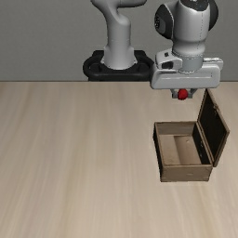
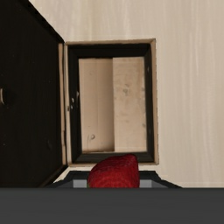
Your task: Pick up the strawberry and place it in the box
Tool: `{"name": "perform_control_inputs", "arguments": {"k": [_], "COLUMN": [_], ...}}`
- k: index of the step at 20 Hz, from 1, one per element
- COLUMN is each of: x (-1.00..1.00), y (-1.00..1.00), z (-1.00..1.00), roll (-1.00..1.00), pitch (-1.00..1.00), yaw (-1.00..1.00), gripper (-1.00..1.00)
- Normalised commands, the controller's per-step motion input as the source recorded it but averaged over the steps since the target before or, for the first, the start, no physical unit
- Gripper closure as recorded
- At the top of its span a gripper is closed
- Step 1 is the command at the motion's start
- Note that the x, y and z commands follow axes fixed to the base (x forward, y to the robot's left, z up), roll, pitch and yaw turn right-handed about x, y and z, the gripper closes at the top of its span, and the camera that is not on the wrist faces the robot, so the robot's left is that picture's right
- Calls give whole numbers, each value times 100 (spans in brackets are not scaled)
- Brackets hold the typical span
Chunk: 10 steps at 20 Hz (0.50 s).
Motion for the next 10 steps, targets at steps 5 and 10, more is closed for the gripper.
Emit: {"name": "perform_control_inputs", "arguments": {"k": [5,10], "x": [60,80], "y": [40,0], "z": [0,0], "roll": [0,0], "pitch": [0,0], "yaw": [0,0], "gripper": [100,-100]}}
